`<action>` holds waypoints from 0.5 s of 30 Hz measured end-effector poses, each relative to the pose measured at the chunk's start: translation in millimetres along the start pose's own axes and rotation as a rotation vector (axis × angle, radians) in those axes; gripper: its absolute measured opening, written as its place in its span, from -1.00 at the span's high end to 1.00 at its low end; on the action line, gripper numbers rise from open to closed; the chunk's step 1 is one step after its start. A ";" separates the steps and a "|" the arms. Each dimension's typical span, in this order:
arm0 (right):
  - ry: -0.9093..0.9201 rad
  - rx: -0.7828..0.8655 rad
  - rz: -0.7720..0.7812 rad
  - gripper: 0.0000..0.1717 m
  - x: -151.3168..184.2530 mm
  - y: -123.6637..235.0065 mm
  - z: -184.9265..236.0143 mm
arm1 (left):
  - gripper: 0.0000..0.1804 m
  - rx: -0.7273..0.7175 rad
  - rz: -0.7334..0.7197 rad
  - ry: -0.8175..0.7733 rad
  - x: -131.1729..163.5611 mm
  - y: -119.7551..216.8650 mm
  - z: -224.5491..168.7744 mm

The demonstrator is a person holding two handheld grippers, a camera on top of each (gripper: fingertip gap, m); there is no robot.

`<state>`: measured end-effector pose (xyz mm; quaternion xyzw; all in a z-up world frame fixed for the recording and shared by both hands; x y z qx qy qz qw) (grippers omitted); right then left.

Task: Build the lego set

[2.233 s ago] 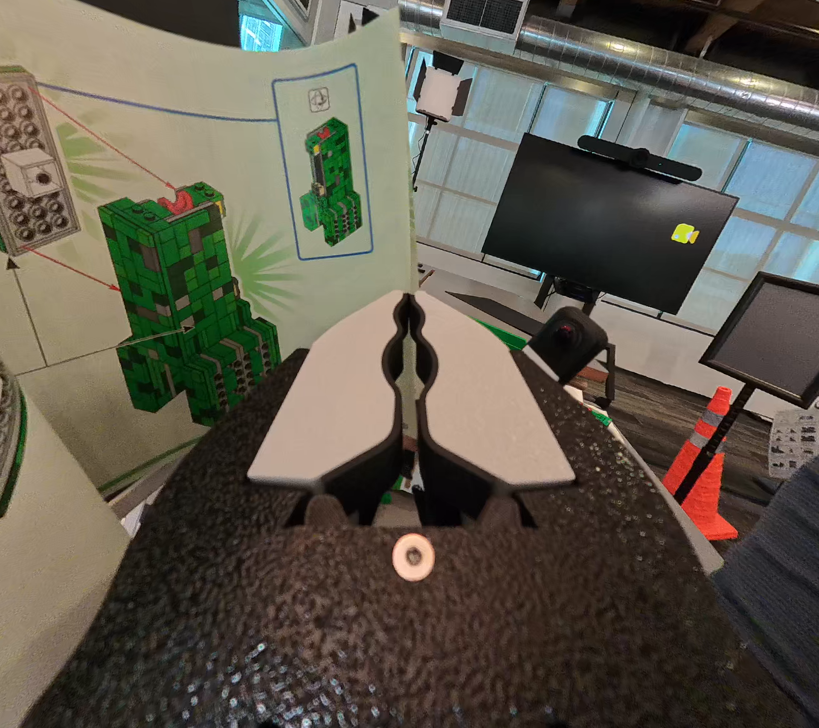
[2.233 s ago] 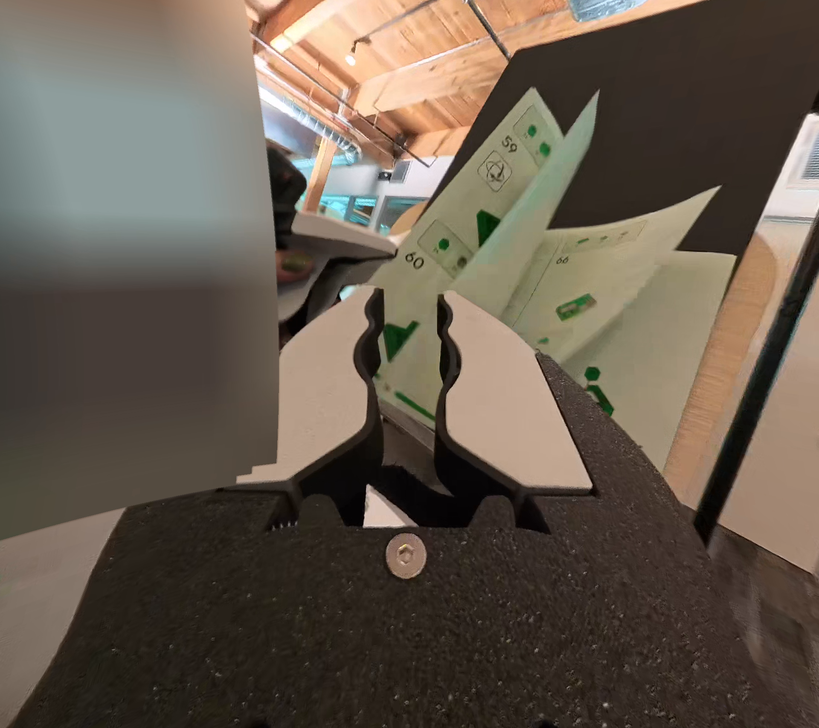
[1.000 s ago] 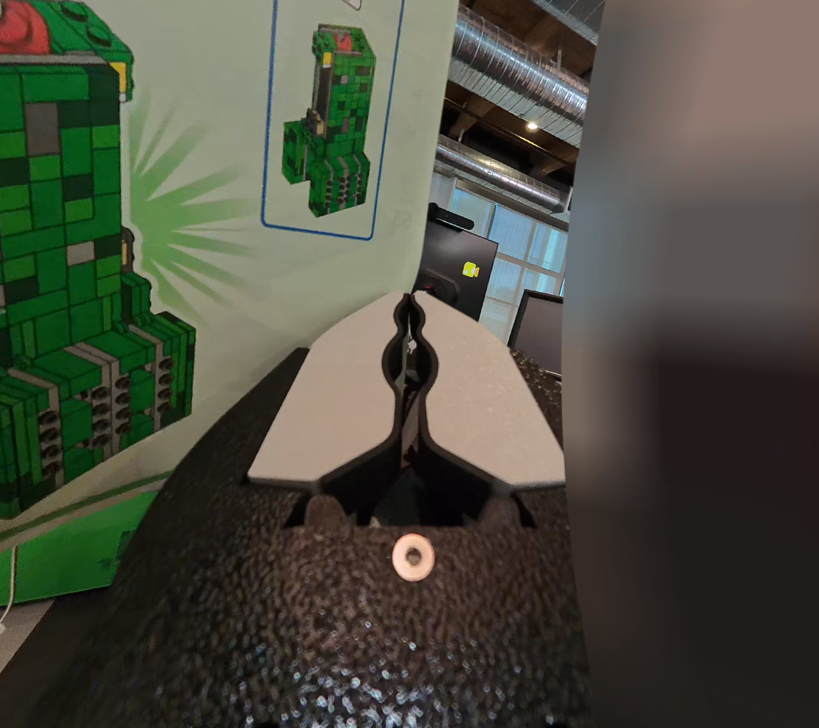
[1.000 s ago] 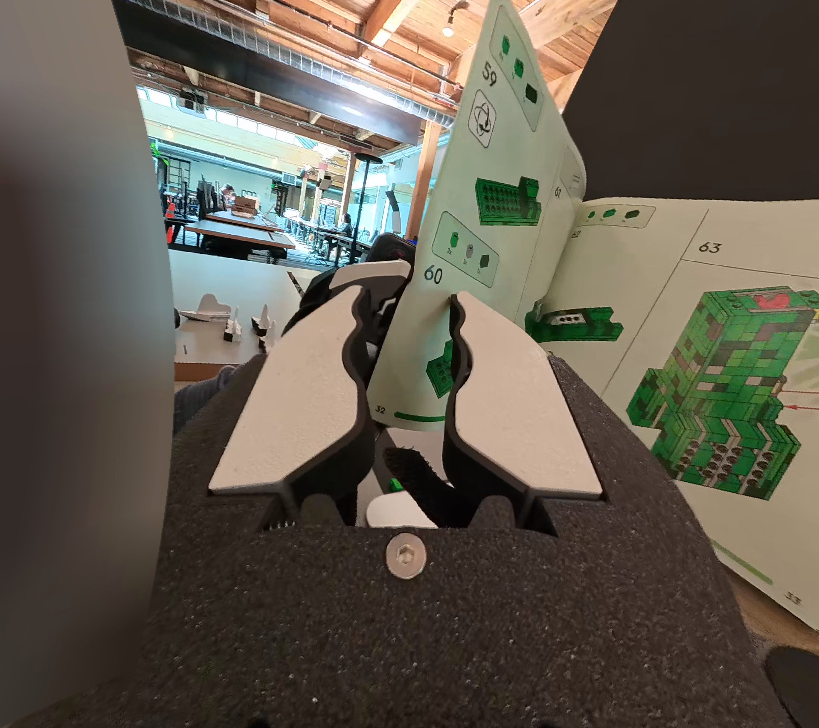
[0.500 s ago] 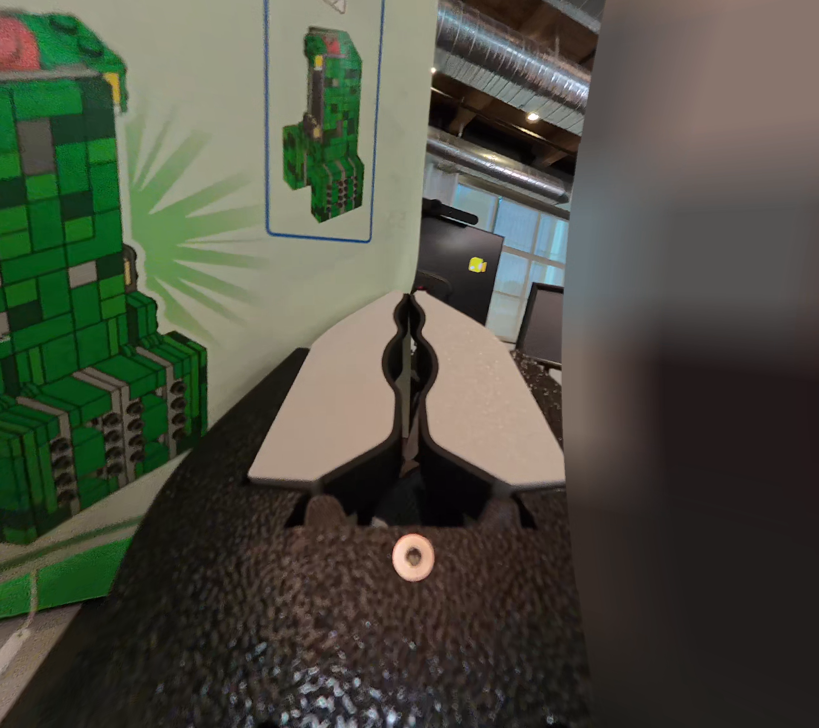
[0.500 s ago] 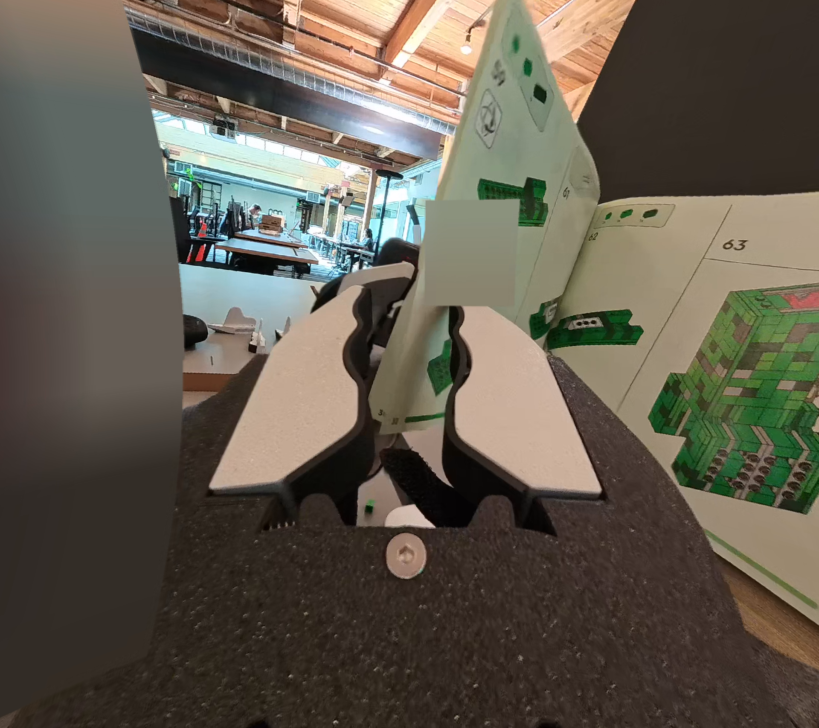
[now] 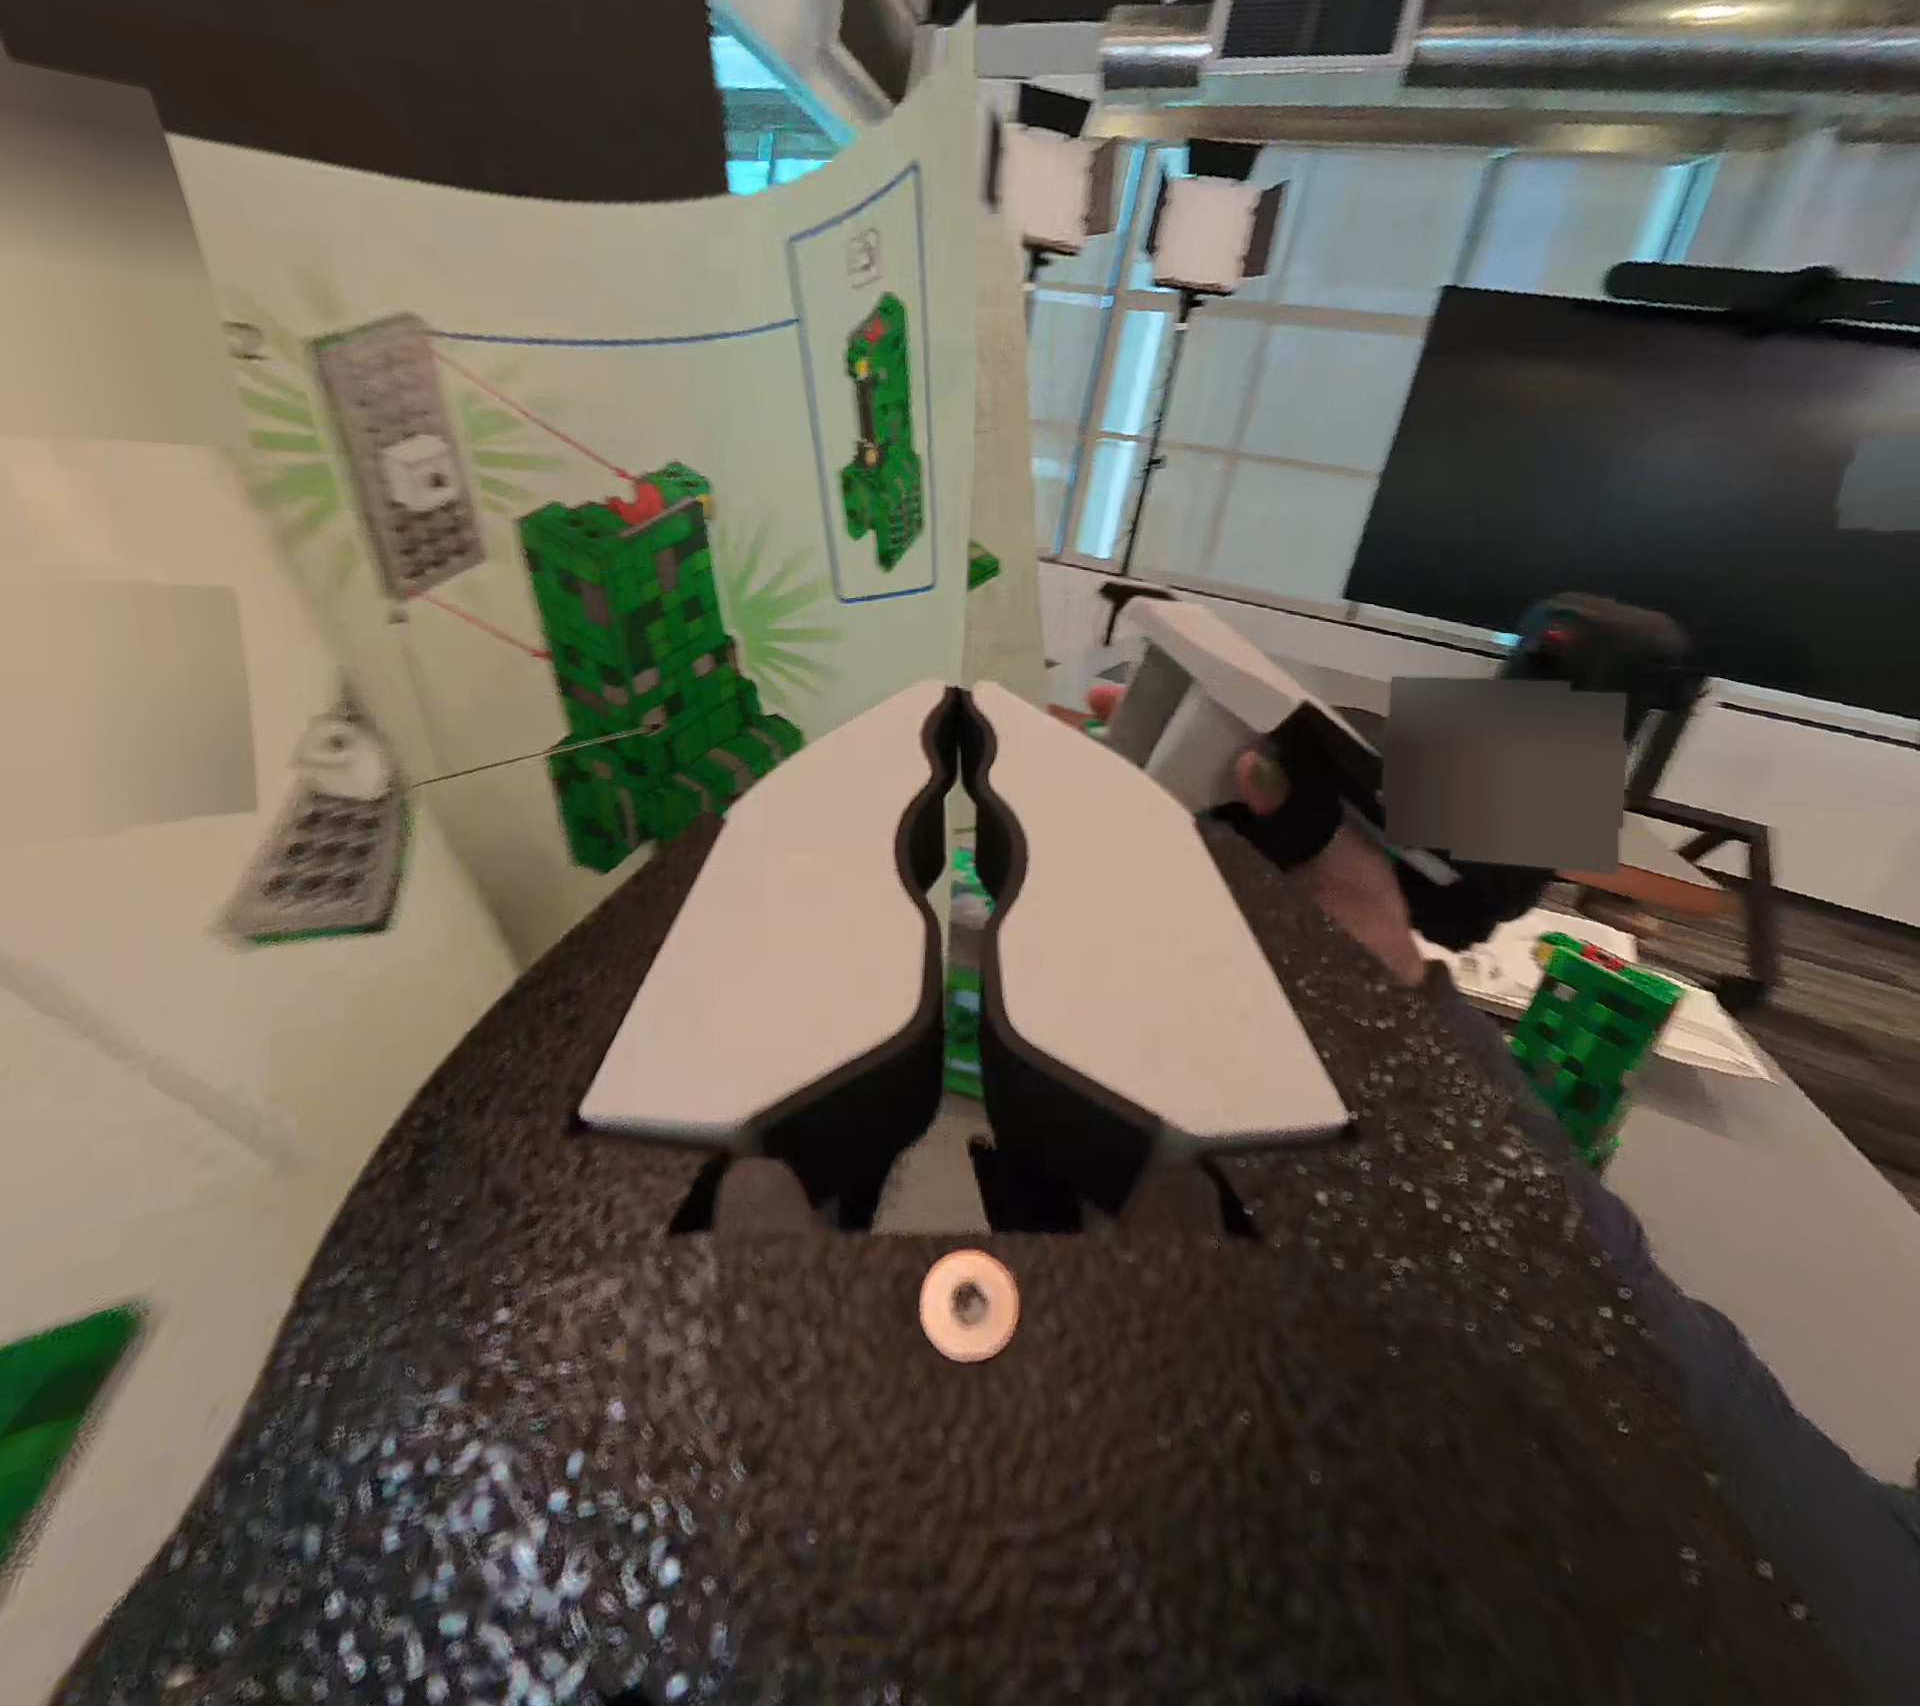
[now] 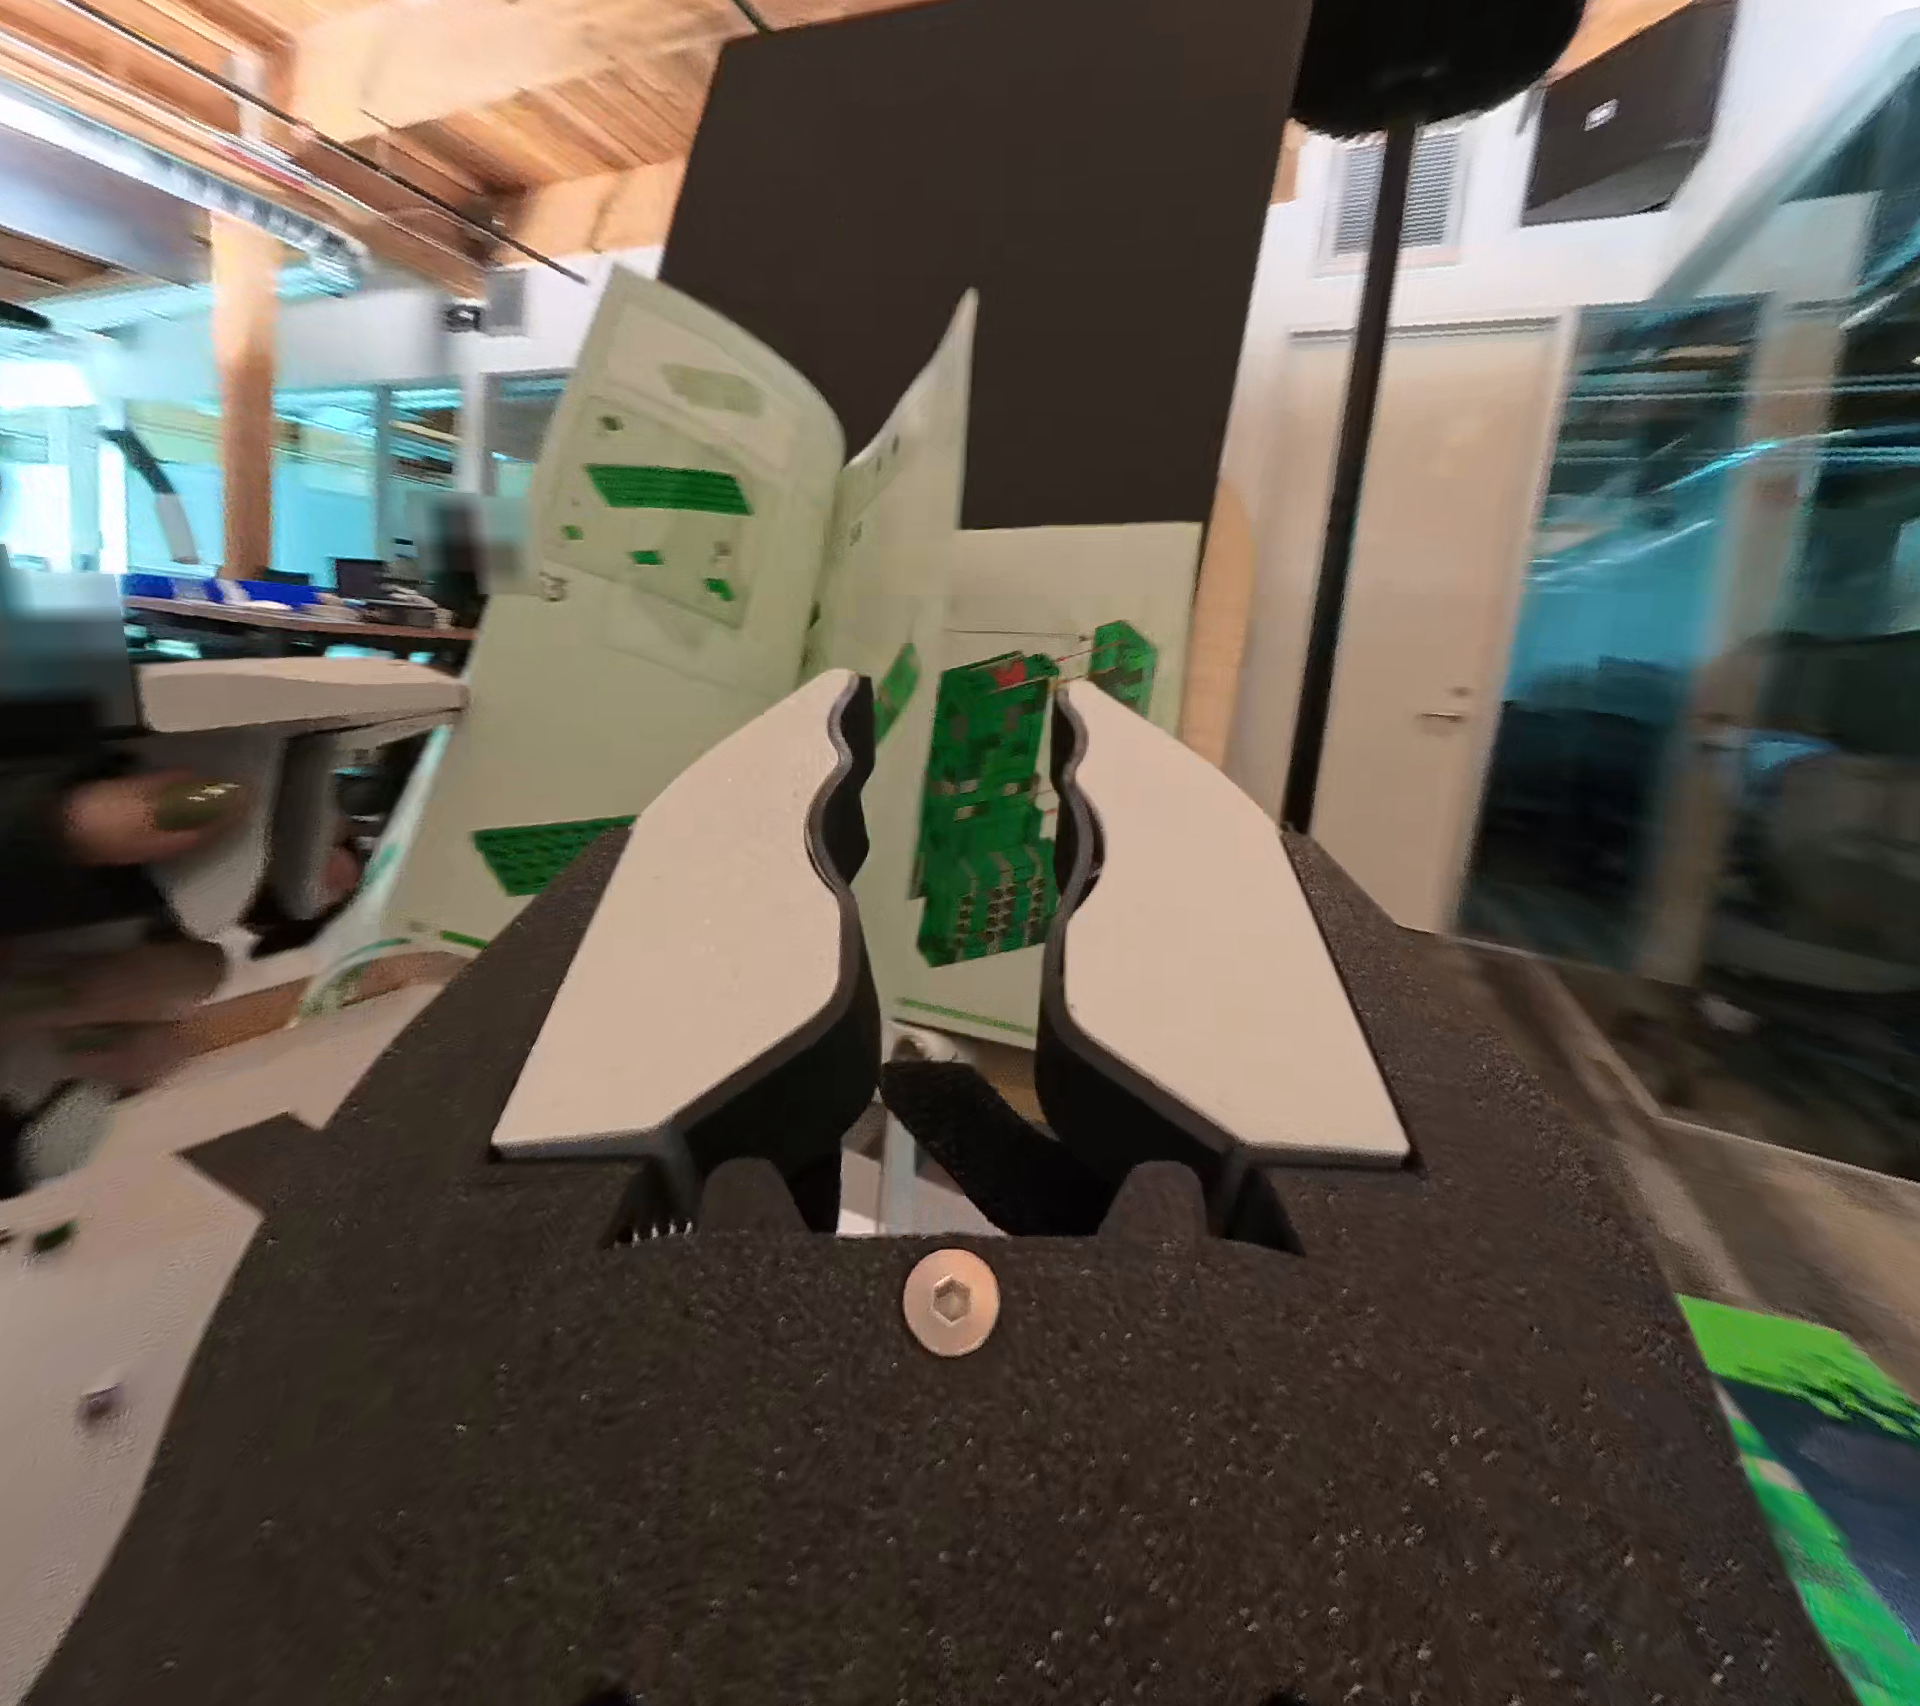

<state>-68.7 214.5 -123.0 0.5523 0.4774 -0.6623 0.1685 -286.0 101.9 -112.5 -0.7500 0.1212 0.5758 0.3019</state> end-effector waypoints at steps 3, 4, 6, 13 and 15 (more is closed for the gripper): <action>0.033 0.010 -0.011 0.67 -7.0 0.5 5.5 | 1.00 -0.115 0.004 -0.022 -12.1 29.3 2.0; 0.029 0.016 -0.004 0.67 -7.8 -0.4 6.9 | 1.00 -0.148 -0.002 -0.027 -16.0 38.9 3.2; 0.031 0.007 -0.007 0.67 -7.6 -2.0 10.1 | 1.00 -0.235 -0.007 -0.030 -22.8 57.6 7.4; 0.024 -0.021 0.020 0.69 -1.0 -9.3 16.0 | 1.00 -0.541 -0.003 -0.033 -30.2 112.8 24.2; 0.017 -0.030 0.032 0.70 1.9 -10.5 16.8 | 1.00 -0.584 -0.014 -0.040 -29.5 122.0 29.3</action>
Point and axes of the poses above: each gripper's, where its closed fingertips meet, y back along the fingers, x out of its underside, z = x × y across the jaws, the point moved 9 cm from there along y, back along the fingers, and after that the axes turned 6 degrees about x, right-handed, at the moved point
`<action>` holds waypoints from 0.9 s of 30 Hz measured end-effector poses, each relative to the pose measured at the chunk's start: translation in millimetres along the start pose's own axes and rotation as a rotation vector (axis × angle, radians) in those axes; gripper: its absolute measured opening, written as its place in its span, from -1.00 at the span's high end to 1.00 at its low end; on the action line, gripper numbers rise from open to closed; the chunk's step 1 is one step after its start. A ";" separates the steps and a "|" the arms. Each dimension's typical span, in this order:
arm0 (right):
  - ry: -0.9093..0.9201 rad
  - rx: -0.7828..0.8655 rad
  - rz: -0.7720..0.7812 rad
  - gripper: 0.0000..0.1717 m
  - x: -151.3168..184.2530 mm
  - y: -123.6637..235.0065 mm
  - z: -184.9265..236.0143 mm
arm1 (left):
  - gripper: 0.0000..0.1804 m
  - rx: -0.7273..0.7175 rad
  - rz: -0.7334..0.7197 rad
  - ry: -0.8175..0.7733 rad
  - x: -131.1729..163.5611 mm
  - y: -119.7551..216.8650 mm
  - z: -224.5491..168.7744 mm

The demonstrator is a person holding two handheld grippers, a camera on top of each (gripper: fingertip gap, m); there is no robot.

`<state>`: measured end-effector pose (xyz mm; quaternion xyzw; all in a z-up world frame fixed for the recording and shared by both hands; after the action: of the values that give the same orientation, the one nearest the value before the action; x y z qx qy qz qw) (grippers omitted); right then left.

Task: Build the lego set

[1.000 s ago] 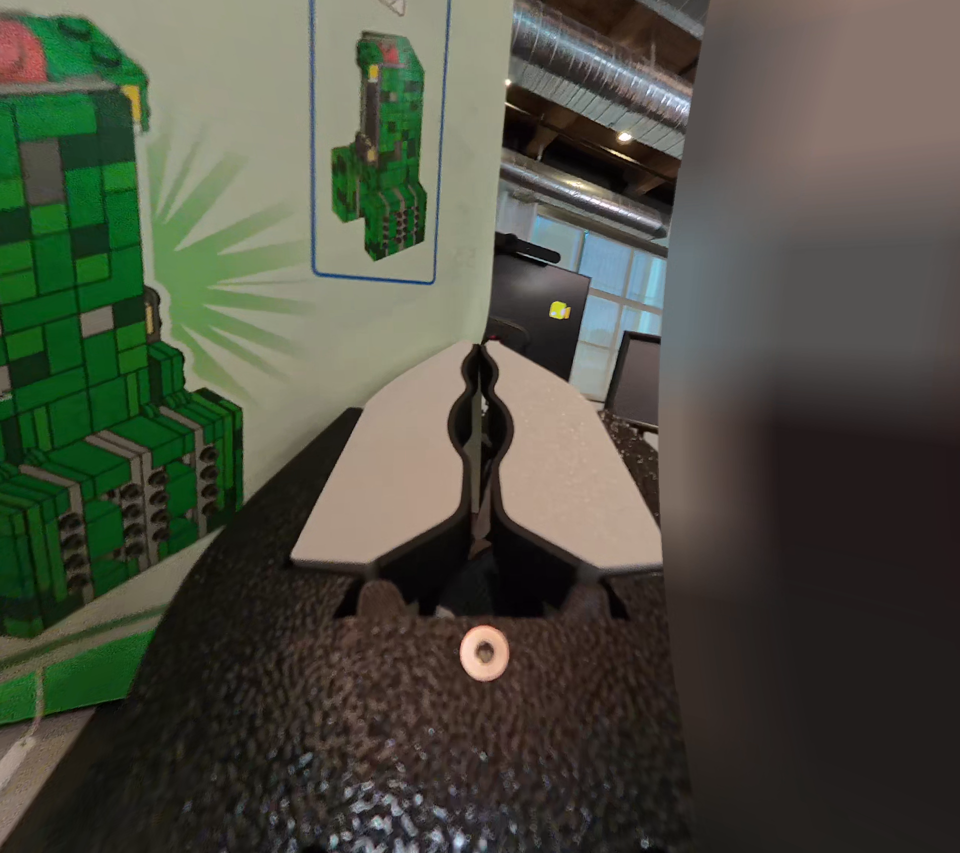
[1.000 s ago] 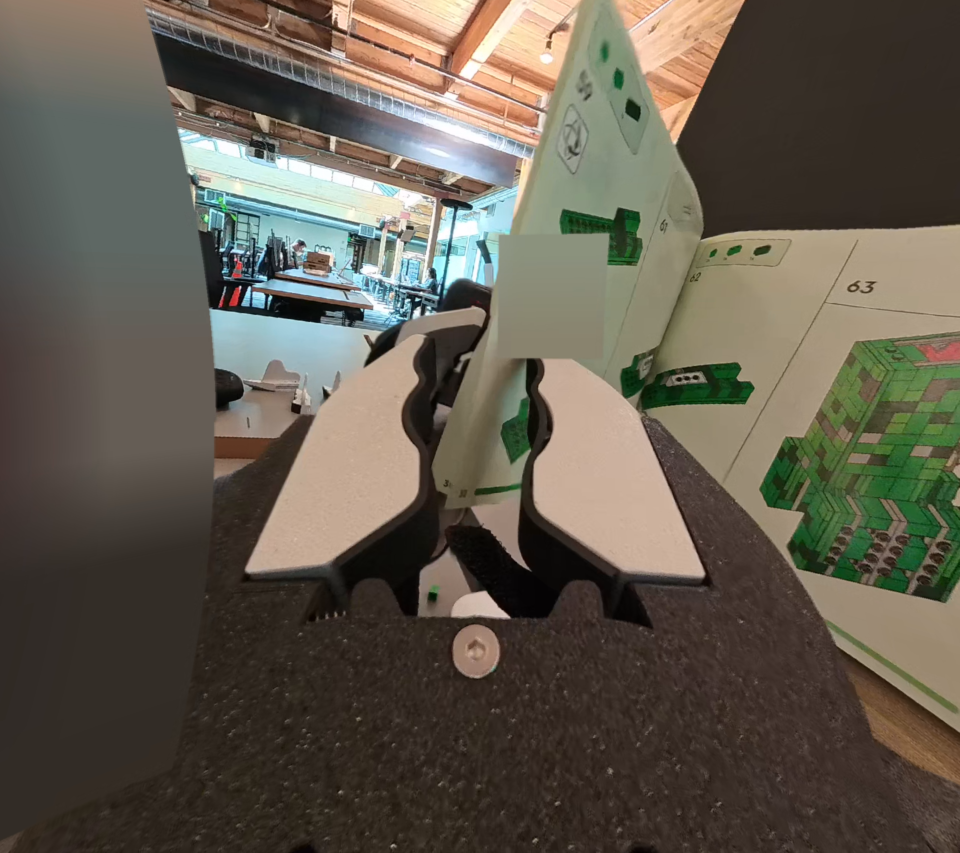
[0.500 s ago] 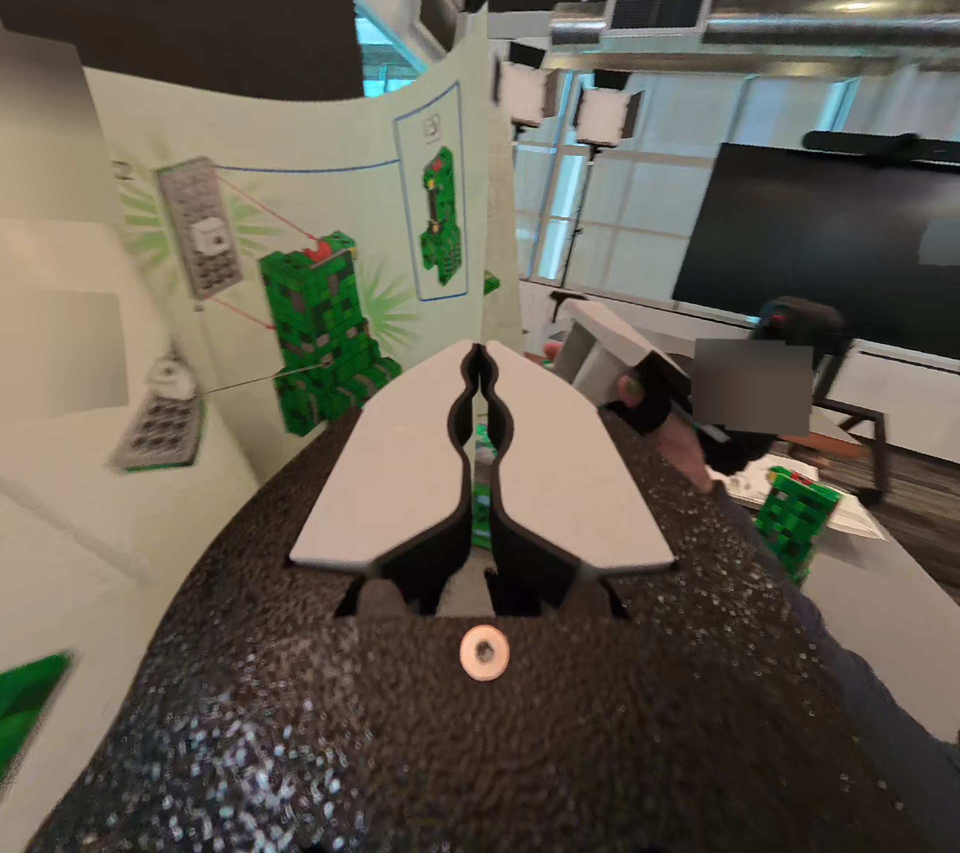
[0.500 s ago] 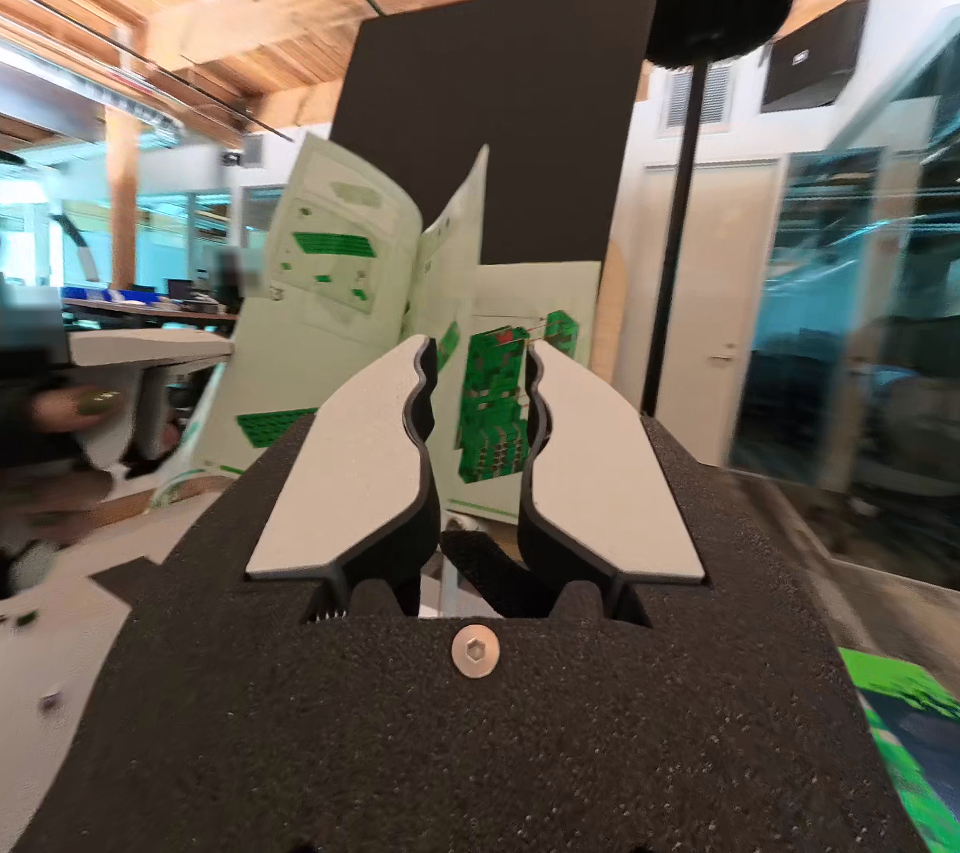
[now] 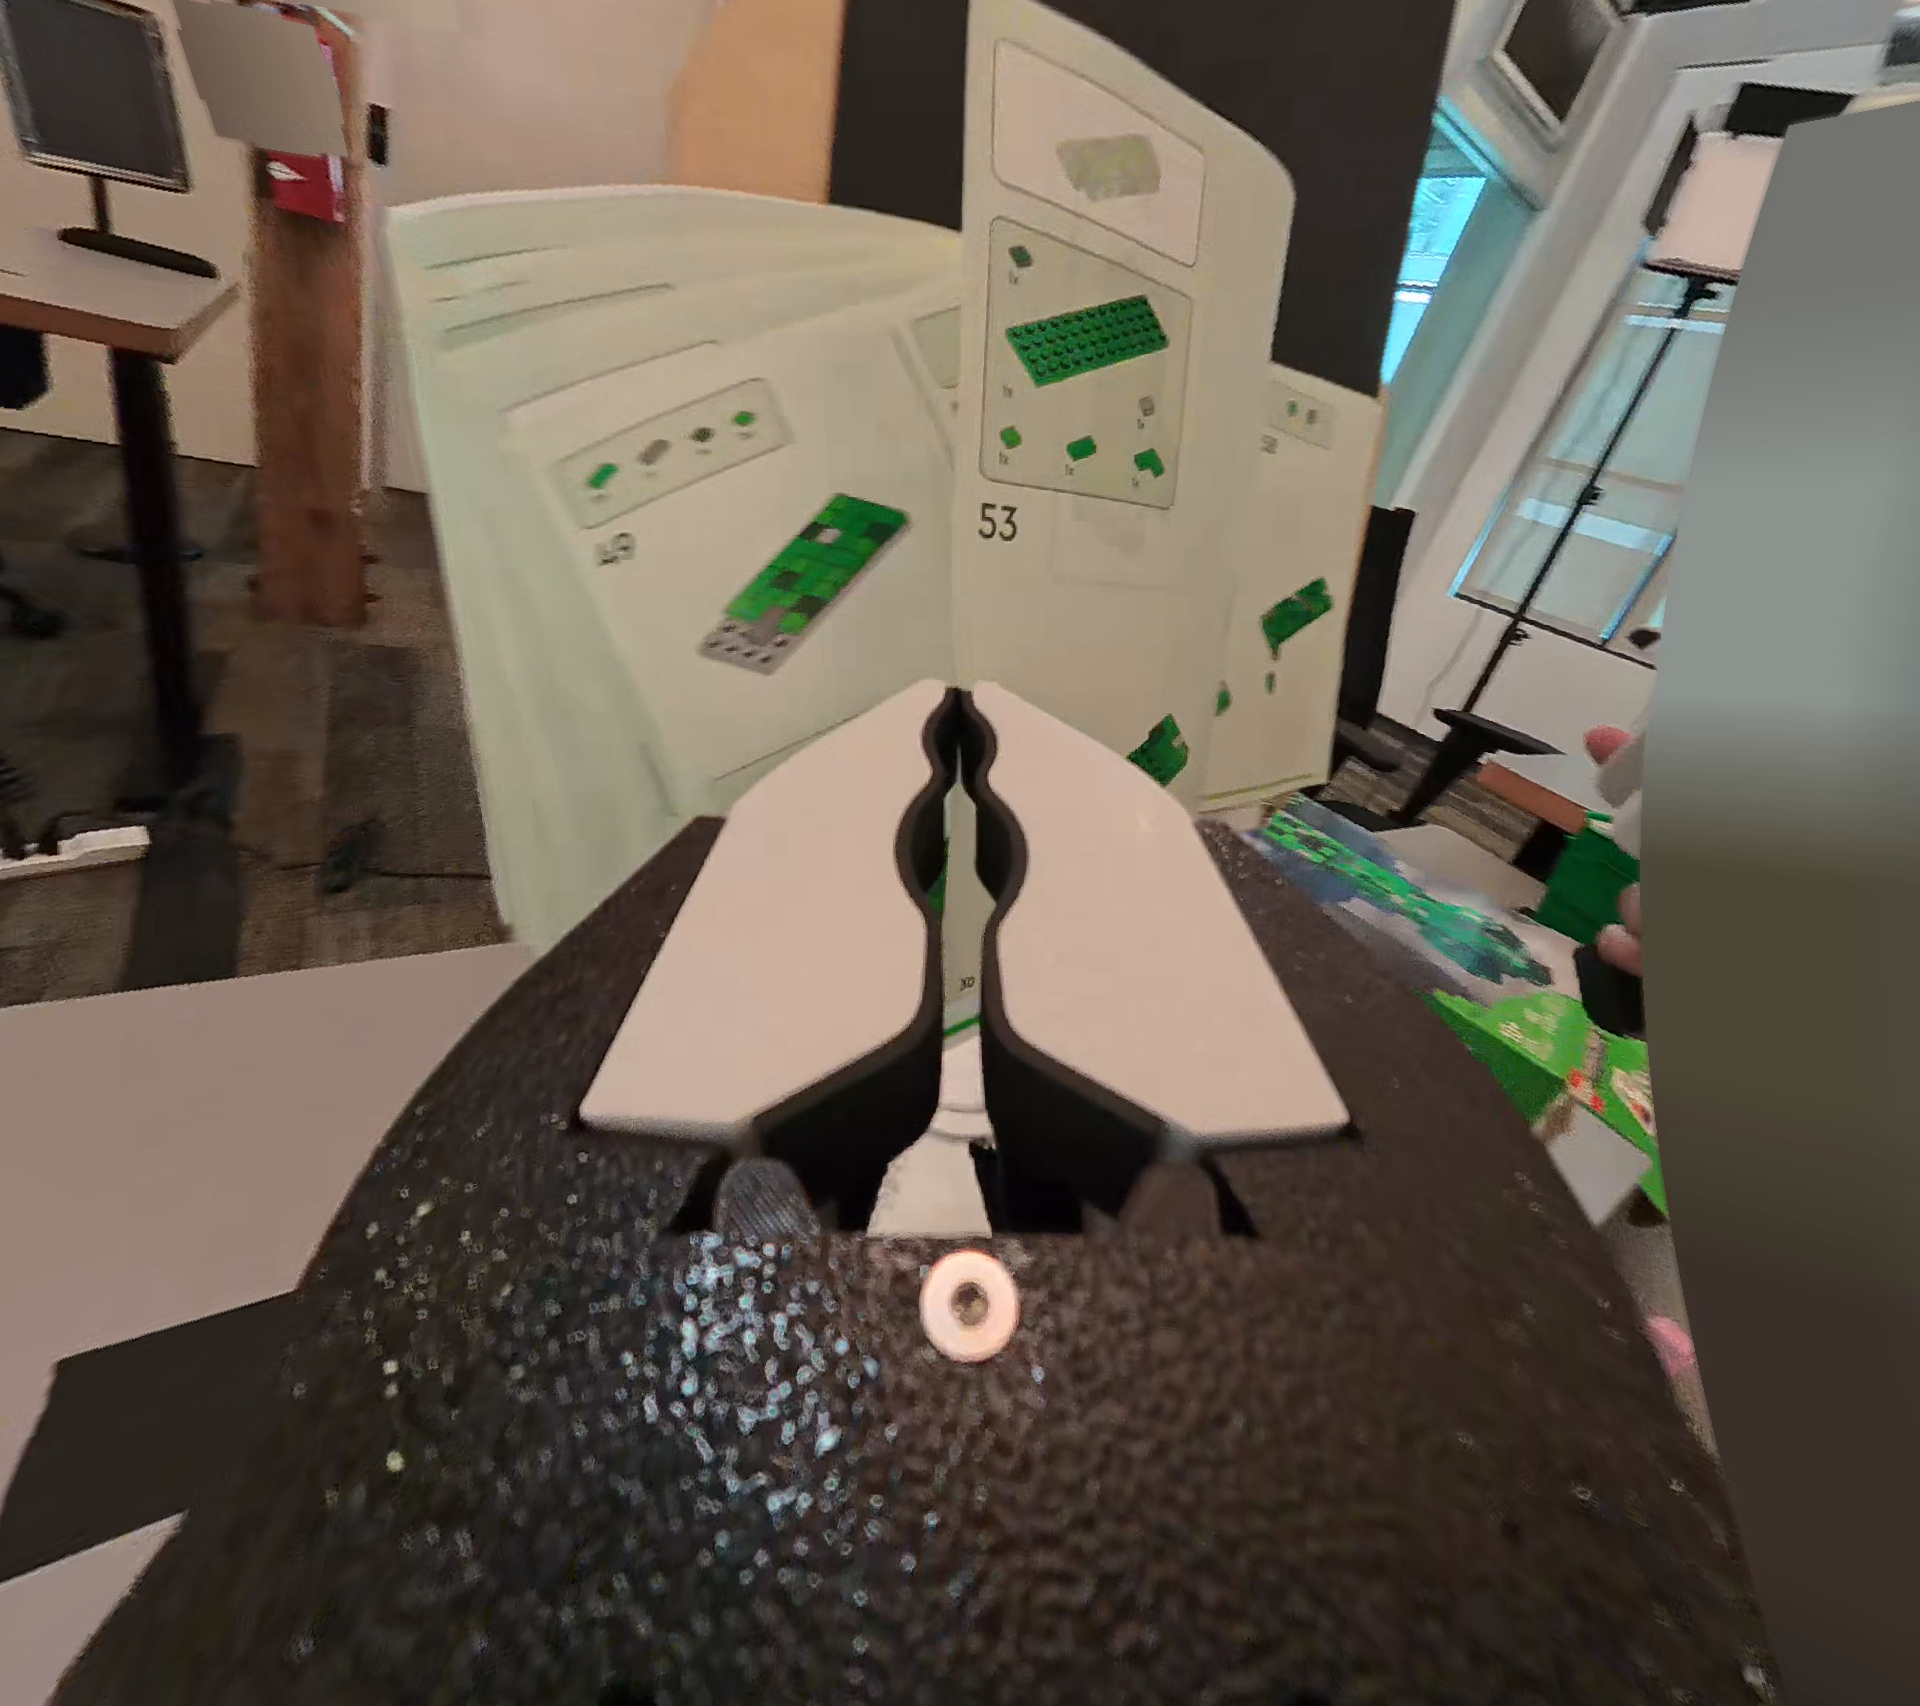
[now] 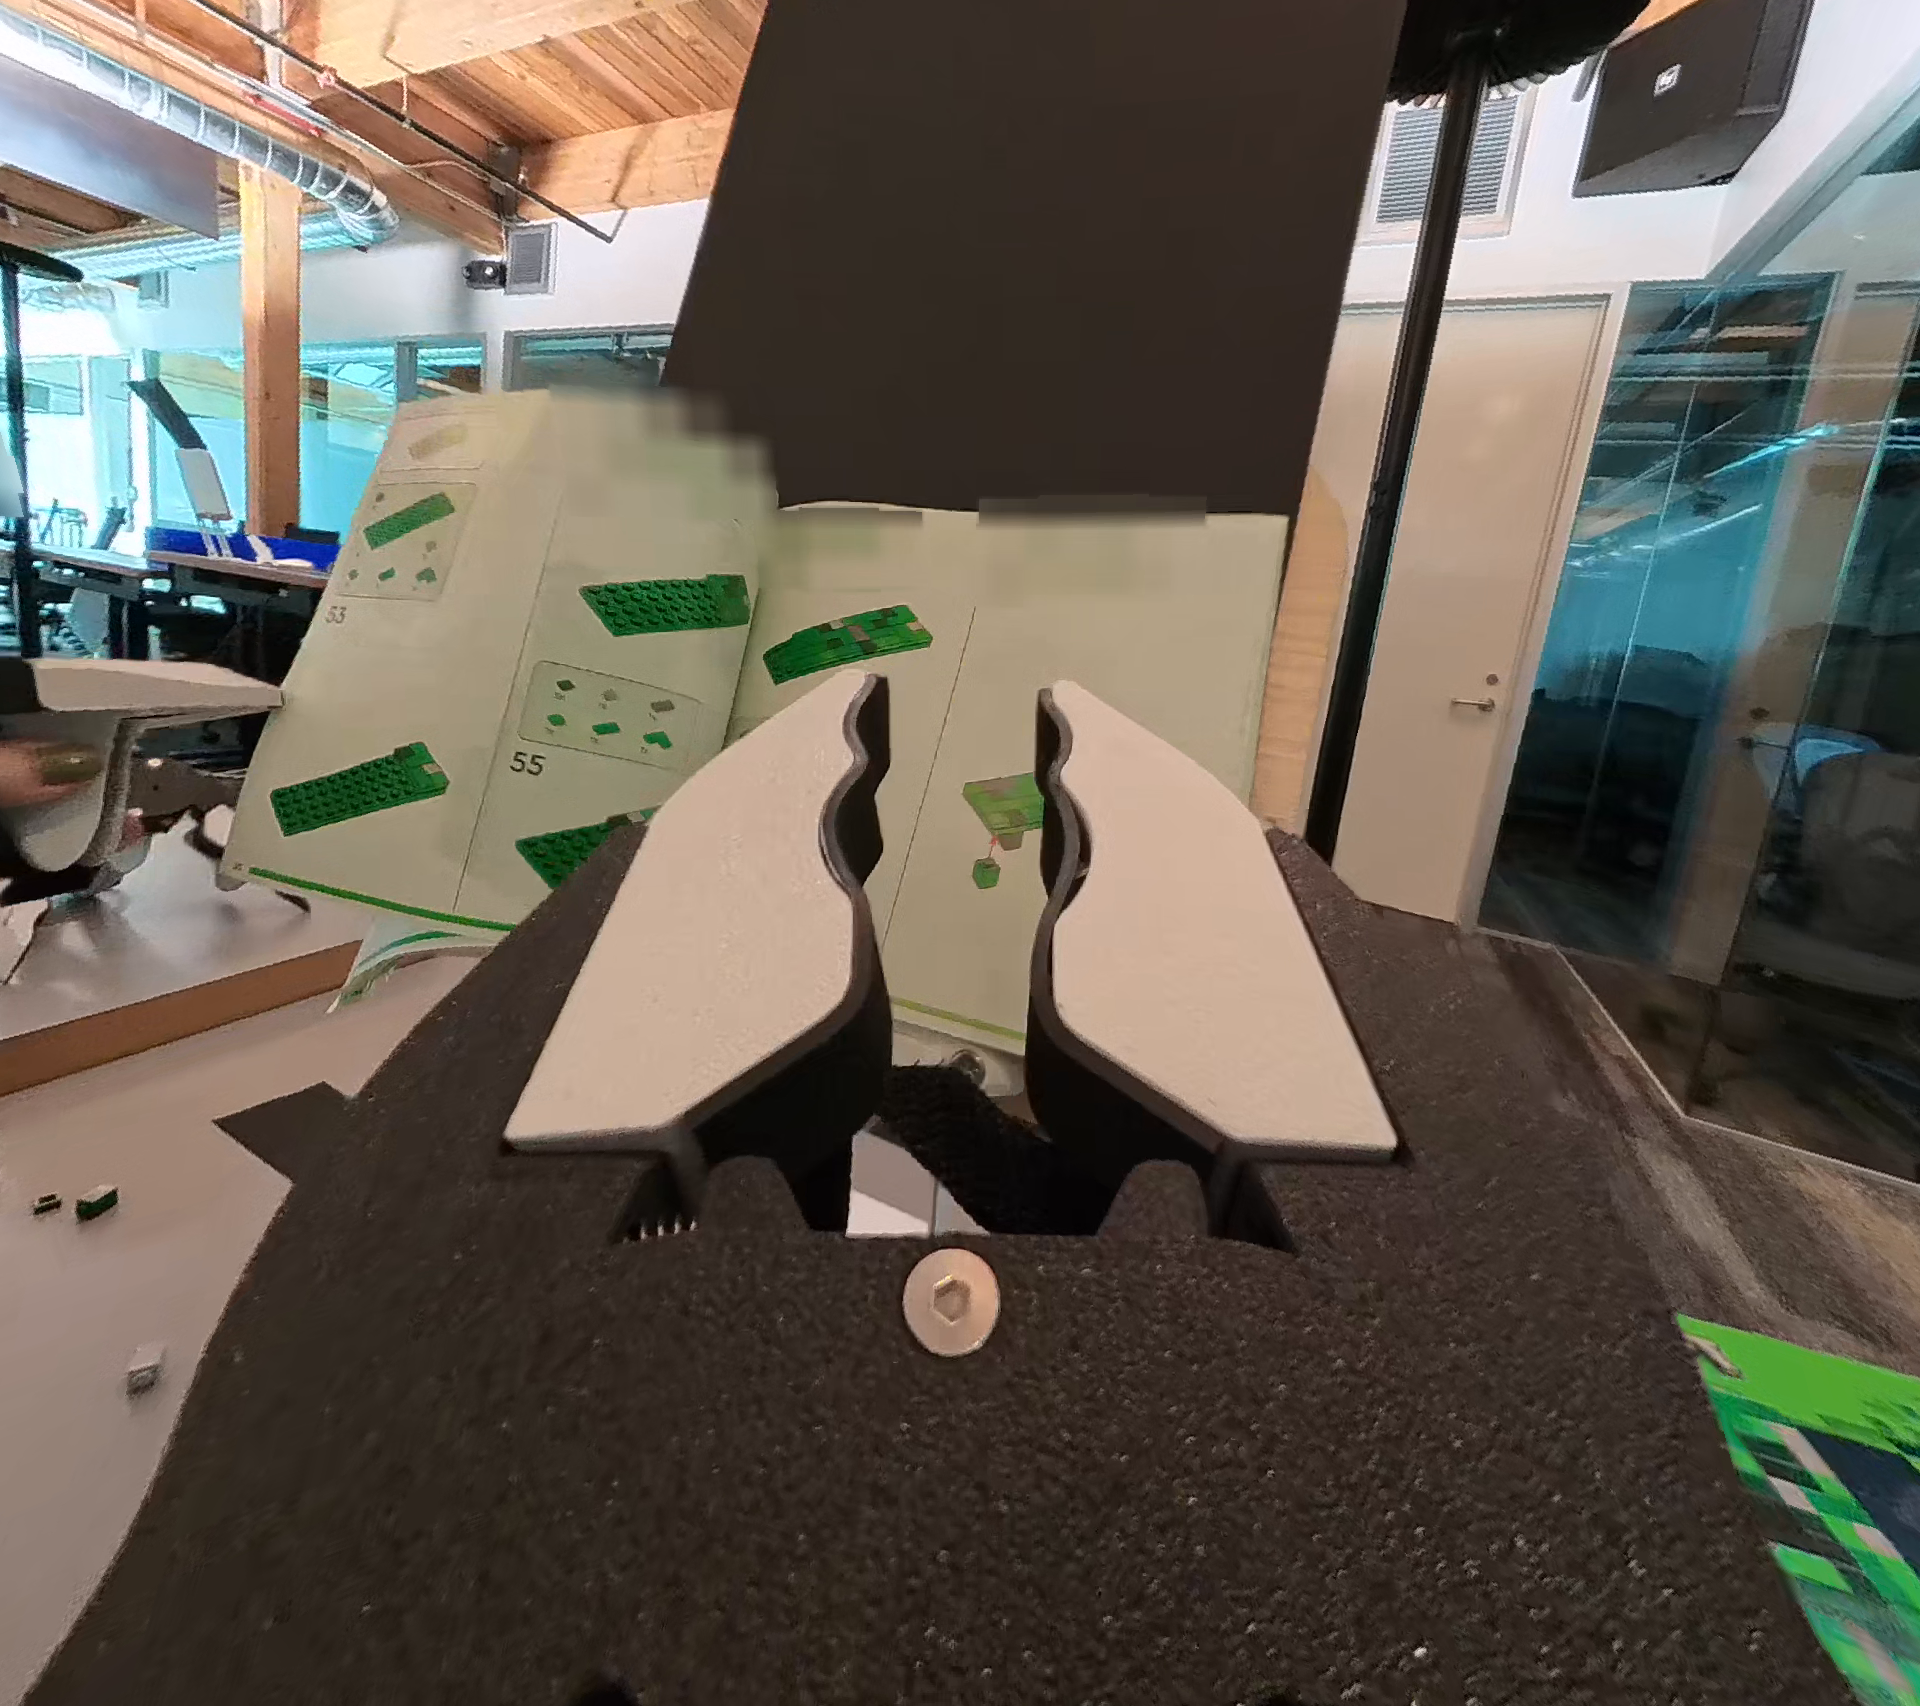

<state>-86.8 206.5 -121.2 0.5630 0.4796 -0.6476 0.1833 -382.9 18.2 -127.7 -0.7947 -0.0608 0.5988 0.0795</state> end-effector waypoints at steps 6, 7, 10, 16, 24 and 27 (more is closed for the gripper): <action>0.017 -0.035 0.035 0.70 4.4 -6.0 7.1 | 1.00 -0.110 -0.004 -0.035 10.7 -0.4 19.7; 0.018 -0.039 0.039 0.71 5.2 -7.3 8.5 | 1.00 -0.137 -0.003 -0.041 13.4 1.6 21.0; 0.020 -0.048 0.052 0.71 7.6 -9.0 10.1 | 1.00 -0.206 -0.028 -0.069 17.8 2.9 30.1; -0.002 -0.090 0.075 0.72 12.5 -12.6 14.6 | 1.00 -0.258 -0.089 -0.081 23.2 5.4 42.4; 0.027 -0.249 0.217 0.78 41.3 -39.2 50.3 | 1.00 -0.243 -0.108 -0.092 23.5 4.2 40.9; 0.025 -0.210 0.225 0.88 56.5 -58.6 80.1 | 1.00 -0.233 -0.124 -0.088 21.9 4.8 39.6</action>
<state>-193.6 185.0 -155.5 0.5991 0.4807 -0.5621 0.3066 -414.9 19.8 -160.0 -0.7661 -0.1826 0.6159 0.0207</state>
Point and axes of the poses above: each gripper's, where its closed fingertips meet, y back along the fingers, x out of its underside, z = x × y across the jaws, the point moved 9 cm from there along y, back along the fingers, and after that the axes turned 6 degrees about x, right-handed, at the moved point
